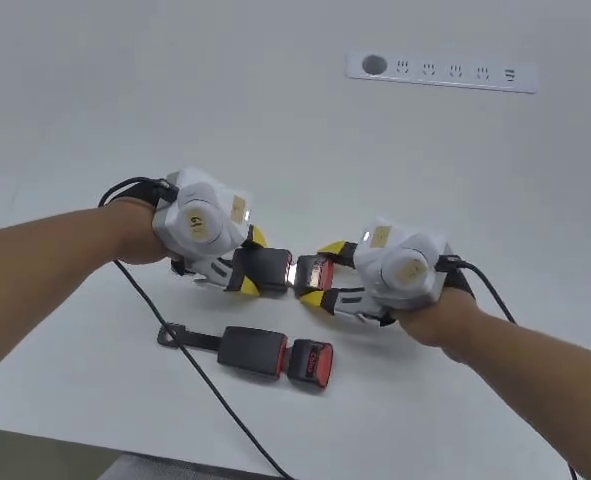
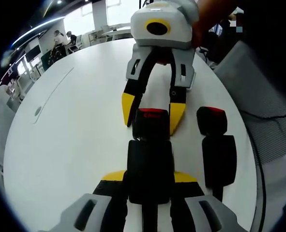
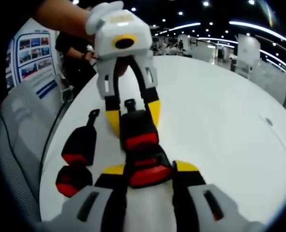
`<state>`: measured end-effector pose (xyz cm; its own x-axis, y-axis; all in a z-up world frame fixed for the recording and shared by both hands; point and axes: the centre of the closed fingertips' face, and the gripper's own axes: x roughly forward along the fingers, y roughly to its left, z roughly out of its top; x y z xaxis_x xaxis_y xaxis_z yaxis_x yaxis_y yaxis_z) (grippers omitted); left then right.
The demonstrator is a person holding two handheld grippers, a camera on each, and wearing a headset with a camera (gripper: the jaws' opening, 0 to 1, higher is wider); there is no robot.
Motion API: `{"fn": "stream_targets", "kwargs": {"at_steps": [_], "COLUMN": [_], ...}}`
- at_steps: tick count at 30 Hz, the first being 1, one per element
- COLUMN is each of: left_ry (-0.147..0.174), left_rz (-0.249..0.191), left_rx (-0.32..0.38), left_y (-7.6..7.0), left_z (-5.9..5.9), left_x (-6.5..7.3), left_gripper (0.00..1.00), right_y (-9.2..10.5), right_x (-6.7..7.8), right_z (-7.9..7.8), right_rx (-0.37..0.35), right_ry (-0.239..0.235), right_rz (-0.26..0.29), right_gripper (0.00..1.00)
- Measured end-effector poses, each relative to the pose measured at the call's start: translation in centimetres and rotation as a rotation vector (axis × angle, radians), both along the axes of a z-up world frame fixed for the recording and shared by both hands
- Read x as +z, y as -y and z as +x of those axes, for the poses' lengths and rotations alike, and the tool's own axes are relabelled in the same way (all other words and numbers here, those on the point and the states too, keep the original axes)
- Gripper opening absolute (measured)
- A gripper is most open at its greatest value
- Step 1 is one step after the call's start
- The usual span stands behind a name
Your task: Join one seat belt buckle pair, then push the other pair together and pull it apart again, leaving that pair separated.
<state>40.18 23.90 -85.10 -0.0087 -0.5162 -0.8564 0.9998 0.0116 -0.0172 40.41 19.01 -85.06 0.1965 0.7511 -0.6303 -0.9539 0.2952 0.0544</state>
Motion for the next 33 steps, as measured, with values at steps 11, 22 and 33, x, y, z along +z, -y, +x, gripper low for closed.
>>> {"fn": "stream_targets", "kwargs": {"at_steps": [11,22,33], "left_ry": [0.003,0.003,-0.002], "left_rz": [0.010,0.007,-0.021], "left_rx": [-0.009,-0.009,0.002], "left_y": [0.21,0.23,0.20], "left_z": [-0.10,-0.11,-0.08], "left_x": [0.14,0.26,0.27], "left_gripper": [0.34,0.35,0.35], "right_y": [-0.07,-0.09,0.16], "right_x": [-0.01,-0.03,-0.08], "right_z": [0.21,0.16,0.08], "right_rx": [-0.012,0.001,0.014], "right_ry": [0.001,0.019,0.030], "right_rz": [-0.011,-0.019,-0.029], "right_gripper": [0.36,0.36,0.37]}}
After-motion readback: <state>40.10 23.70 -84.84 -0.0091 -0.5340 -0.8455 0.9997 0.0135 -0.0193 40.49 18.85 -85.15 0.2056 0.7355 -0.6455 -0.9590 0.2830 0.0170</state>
